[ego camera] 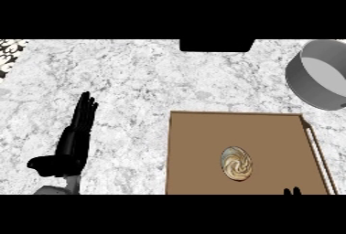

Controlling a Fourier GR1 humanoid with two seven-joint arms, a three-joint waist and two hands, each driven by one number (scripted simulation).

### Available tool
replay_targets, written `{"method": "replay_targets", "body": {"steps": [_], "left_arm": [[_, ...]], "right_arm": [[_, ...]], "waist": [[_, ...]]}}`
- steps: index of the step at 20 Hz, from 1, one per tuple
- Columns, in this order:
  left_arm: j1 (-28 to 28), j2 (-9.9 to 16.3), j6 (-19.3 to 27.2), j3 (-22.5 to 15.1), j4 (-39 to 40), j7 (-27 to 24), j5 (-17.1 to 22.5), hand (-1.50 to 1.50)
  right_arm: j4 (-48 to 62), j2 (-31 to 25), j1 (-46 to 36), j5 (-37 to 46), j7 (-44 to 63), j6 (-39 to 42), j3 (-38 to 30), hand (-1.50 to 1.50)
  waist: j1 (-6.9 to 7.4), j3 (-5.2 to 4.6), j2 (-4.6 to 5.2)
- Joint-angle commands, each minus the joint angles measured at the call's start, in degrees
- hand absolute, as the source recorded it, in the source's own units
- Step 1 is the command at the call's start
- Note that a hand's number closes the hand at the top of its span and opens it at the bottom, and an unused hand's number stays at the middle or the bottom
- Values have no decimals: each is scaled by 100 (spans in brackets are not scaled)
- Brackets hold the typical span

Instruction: Pick the cupcake from the tray and place it in the pot

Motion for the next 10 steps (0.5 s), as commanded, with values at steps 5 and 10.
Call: {"method": "replay_targets", "body": {"steps": [5,10], "left_arm": [[329,-206,141,-180,-310,120,-283,0],[-233,-198,-122,314,137,216,-228,0]], "right_arm": [[1090,53,-2174,66,1923,994,94,-150],[1368,41,-2593,-83,2146,941,121,-150]], "waist": [[-24,21,-59],[-88,21,-69]]}}
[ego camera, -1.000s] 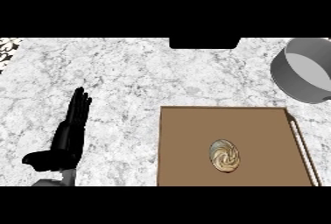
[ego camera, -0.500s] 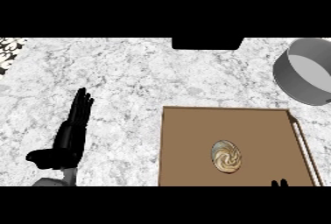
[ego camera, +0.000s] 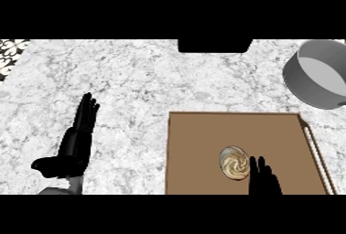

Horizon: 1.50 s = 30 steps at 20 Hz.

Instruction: Pick the cupcake from the tray and place it in the pot

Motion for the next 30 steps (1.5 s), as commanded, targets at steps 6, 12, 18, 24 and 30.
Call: {"method": "replay_targets", "body": {"steps": [6,12,18,24,30], "left_arm": [[136,24,-297,307,-318,313,-22,0],[411,-234,-79,53,-871,612,-376,0],[336,-326,-100,109,-720,473,-484,0],[151,-360,-498,477,-57,38,-329,0],[375,-447,-455,346,-256,29,-511,0]], "right_arm": [[982,8,-1240,-472,569,-129,-313,-150],[946,-280,-1236,-913,220,-144,-750,-150],[1089,-363,-1443,83,229,-546,-571,150],[1352,-333,-1742,156,168,-529,-758,150],[1204,-481,-1757,219,-57,-46,-450,150]], "waist": [[-12,3,-15],[-9,5,-19],[-7,4,-27],[-19,3,-15],[-2,2,-17]]}}
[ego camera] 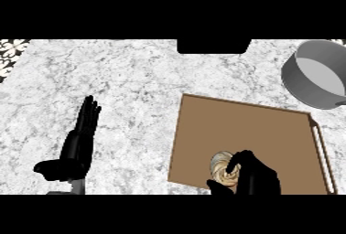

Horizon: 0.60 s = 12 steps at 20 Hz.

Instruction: Pick the cupcake from the tray and place it in the pot

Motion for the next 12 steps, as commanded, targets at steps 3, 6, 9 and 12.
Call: {"method": "replay_targets", "body": {"steps": [3,6,9,12], "left_arm": [[-166,-25,-38,-58,-16,105,-24,0],[-256,-6,-130,-108,-24,105,-19,0],[-29,21,-146,13,88,-117,2,0],[108,74,-124,144,-206,77,49,0]], "right_arm": [[593,-551,-890,-1241,-1199,1382,-12,150],[514,-883,-1239,-1945,-1868,2294,54,150],[730,-1068,-2162,-2665,-2581,2527,-773,150],[329,-1104,-2481,-2682,-2767,2569,-1079,150]], "waist": [[262,23,124],[352,19,143],[171,21,76],[61,21,36]]}}
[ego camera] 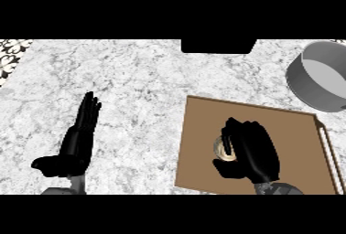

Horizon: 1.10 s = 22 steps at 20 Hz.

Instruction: Pick the cupcake from the tray and place it in the pot

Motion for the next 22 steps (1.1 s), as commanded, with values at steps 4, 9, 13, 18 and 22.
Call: {"method": "replay_targets", "body": {"steps": [4,9,13,18,22], "left_arm": [[64,36,23,39,-133,253,-98,0],[70,40,-109,231,-79,78,20,0],[-95,37,-25,208,-285,418,-65,0],[-292,-209,-23,276,492,-174,-191,0],[190,-57,-340,278,-86,40,32,0]], "right_arm": [[-809,8,-608,62,-176,83,-363,150],[-1734,36,-618,755,687,756,-362,150],[-1965,57,-1154,564,962,1258,-1134,150],[-1601,-380,-842,202,393,928,-2129,150],[-1026,-531,-805,160,71,546,-2697,150]], "waist": [[-124,20,-14],[-148,17,-15],[-136,18,-16],[-162,19,8],[-117,21,0]]}}
